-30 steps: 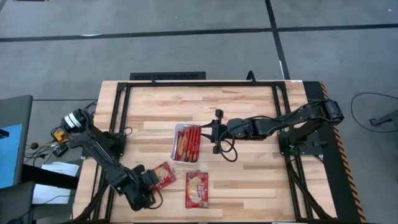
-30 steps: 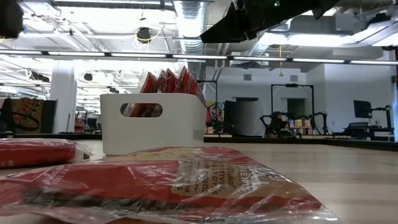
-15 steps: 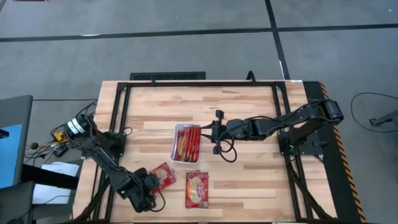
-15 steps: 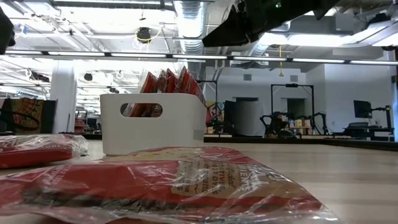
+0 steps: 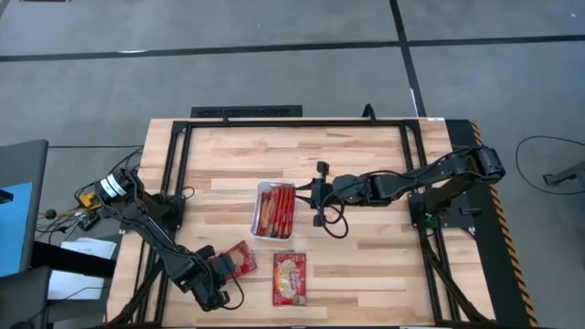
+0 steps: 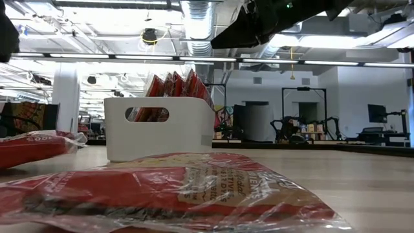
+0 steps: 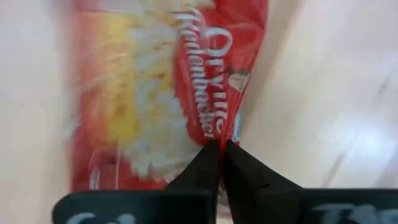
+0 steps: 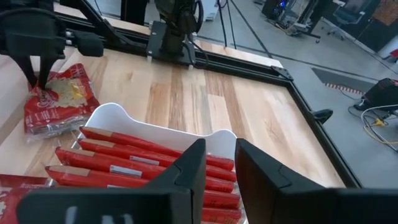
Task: Sort popcorn bags into baskets
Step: Put the red popcorn bag into the white bin
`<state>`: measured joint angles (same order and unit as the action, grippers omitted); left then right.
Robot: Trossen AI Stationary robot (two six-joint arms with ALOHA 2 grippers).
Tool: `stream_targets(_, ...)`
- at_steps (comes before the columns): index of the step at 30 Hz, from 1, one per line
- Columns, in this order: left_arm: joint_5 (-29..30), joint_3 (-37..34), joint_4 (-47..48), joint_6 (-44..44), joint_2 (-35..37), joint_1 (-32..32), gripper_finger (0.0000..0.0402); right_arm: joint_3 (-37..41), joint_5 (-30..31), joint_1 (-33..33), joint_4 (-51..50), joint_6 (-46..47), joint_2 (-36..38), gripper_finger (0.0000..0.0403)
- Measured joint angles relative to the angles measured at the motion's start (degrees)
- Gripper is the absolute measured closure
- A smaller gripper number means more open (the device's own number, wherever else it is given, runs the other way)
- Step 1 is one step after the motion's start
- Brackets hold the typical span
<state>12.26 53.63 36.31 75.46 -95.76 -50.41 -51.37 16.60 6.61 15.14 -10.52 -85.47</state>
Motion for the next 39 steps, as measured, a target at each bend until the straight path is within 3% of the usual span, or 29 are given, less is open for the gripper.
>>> stream_targets(10,18.38,7.78,7.87,-3.06,14.06,-0.57,0.0401,0.0,-17.26,0.58,5.89,-1.46,-0.02,0.0293)
stream_targets(18,26.76,8.24,8.08,-4.54,20.34,-0.52,0.0401,0.0,-19.11,3.23,8.39,-4.99,-0.72,0.0288)
stream_targets(24,23.43,7.57,7.89,-6.68,20.62,-0.48,0.0401,-0.01,-20.01,4.09,10.04,-4.37,-6.48,0.0236)
stream_targets(31,19.78,1.23,3.62,-4.8,20.6,-0.46,0.0401,-2.87,-18.81,7.56,13.03,-8.69,-15.66,0.0179)
stream_targets(35,16.47,-3.43,-5.34,-6.82,20.6,-0.59,0.0386,-5.67,-12.81,10.02,9.53,-12.87,-17.71,0.0177)
stream_targets(39,16.29,-8.74,-20.69,-13.61,20.58,-0.61,0.0331,-8.6,-1.95,11.53,4.59,-14.87,-17.68,0.0187)
